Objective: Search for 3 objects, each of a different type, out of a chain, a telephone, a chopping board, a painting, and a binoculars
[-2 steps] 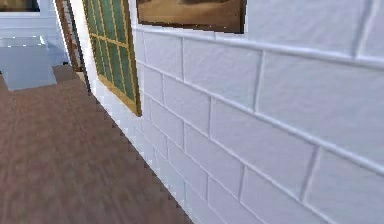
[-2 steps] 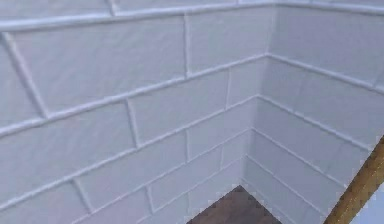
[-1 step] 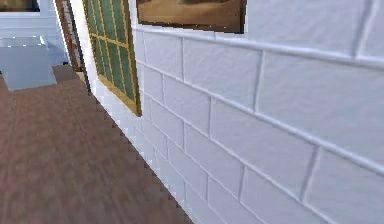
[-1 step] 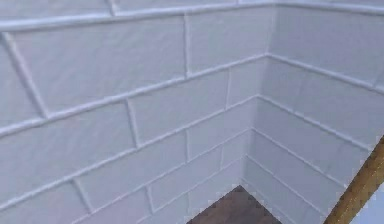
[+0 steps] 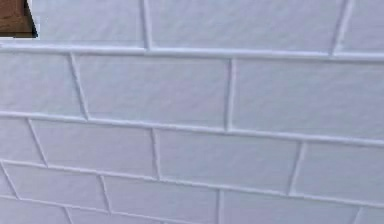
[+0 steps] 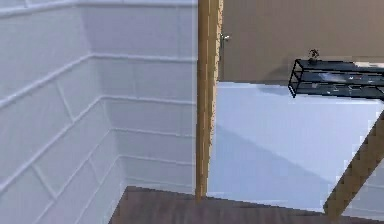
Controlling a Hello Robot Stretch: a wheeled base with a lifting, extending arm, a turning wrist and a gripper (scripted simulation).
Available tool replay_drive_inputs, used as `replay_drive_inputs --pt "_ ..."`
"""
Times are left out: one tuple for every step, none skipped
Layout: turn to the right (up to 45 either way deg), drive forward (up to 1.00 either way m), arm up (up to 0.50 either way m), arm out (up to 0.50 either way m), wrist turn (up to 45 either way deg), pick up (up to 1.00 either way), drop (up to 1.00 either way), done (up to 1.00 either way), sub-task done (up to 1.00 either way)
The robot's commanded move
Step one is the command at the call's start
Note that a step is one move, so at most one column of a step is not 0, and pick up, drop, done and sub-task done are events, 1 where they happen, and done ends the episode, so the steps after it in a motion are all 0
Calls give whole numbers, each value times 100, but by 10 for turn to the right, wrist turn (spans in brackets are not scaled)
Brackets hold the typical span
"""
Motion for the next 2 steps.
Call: replay_drive_inputs --pt "450 0 0 0 0 0 0 0 0" --pt "450 0 0 0 0 0 0 0 0"
